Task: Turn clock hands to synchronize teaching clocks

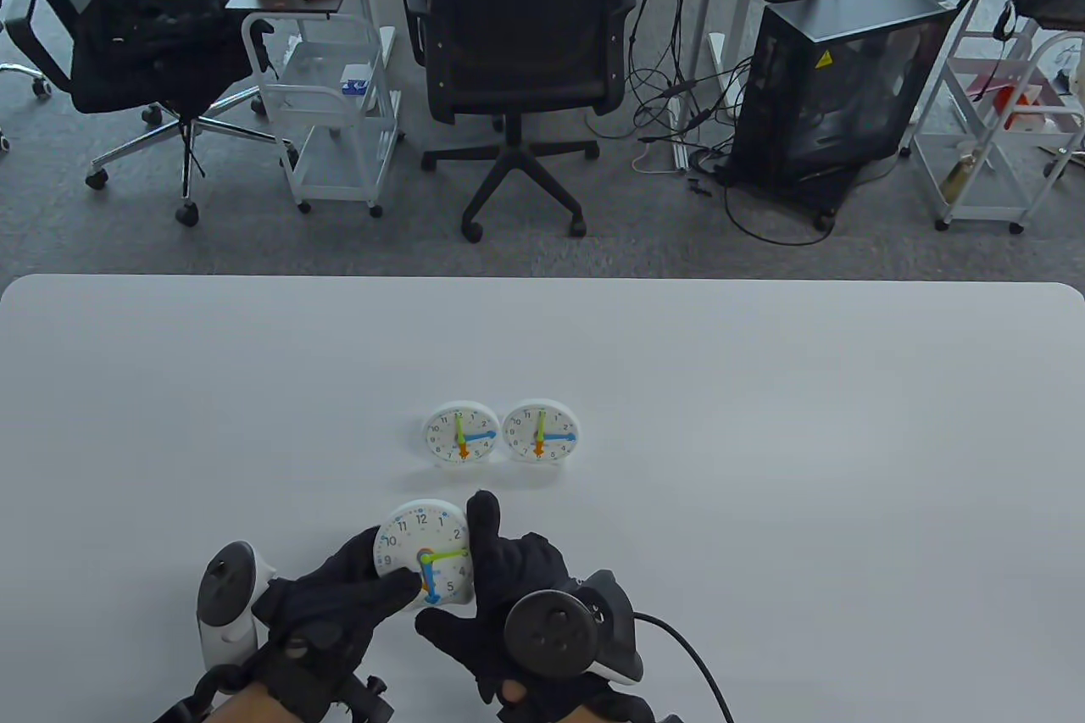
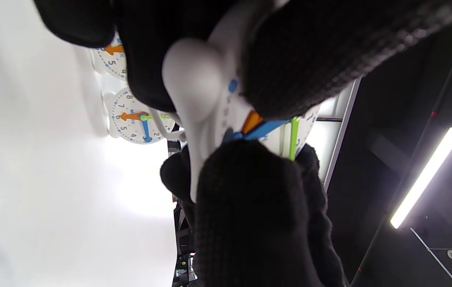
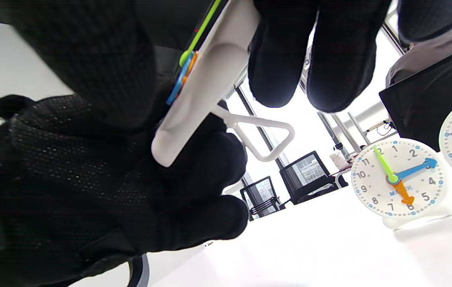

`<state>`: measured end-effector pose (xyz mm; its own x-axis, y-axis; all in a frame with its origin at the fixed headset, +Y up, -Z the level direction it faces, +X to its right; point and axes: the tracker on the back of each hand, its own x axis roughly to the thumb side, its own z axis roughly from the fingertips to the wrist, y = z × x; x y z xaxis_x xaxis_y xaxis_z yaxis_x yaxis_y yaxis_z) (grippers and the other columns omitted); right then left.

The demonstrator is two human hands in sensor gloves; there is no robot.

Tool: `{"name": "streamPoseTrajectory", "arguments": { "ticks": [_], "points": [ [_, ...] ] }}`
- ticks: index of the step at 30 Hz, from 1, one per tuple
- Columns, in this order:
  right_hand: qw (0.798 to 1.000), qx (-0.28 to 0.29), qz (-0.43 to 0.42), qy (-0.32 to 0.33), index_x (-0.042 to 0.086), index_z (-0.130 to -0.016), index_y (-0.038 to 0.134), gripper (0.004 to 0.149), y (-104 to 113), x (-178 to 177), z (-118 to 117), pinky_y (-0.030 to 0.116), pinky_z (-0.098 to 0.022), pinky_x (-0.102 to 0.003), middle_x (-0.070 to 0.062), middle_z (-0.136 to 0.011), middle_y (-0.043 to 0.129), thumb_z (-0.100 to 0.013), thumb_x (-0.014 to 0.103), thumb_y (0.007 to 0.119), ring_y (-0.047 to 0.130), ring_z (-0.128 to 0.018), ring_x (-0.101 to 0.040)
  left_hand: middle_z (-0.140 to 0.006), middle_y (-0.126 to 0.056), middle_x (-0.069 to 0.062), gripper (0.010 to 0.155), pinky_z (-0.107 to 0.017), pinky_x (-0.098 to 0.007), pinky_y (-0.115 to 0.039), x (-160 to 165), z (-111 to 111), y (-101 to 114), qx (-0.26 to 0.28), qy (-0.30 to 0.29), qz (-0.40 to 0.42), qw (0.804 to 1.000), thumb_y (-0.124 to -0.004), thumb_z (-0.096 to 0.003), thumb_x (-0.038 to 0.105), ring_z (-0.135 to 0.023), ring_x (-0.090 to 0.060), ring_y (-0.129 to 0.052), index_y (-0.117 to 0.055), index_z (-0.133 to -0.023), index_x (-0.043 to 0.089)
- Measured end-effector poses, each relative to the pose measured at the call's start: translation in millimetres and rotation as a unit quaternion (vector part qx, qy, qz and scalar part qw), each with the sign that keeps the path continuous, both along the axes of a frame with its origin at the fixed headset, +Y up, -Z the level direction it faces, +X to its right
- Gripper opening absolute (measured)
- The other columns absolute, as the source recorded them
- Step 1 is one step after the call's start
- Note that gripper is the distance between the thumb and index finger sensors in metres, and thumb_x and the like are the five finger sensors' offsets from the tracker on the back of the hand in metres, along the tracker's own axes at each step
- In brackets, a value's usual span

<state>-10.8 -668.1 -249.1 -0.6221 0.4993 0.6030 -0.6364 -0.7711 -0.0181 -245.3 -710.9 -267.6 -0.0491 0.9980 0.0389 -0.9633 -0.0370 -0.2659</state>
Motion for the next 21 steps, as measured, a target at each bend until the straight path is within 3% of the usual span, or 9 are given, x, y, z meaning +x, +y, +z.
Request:
{"name": "streamPoseTrajectory", "arguments": {
  "ticks": [21],
  "points": [
    [1.0, -0.009, 0.002, 0.003, -0.014, -0.102, 0.022, 0.106, 1.9, 0.6, -0.9, 0.06, -0.054, -0.073, -0.016, -0.084, 0.078, -0.047, 0.048, 0.087, 0.088, -0.071, -0.046, -0.077, -0.104, -0.003, 0.055, -0.059, -0.065, -0.068, 2.8, 4.4, 2.3, 0.007, -0.003, -0.003, 1.0, -0.094, -0.0461, 0.037, -0.074, -0.035, -0.097, -0.074, -0.095, 0.021]
  ]
}}
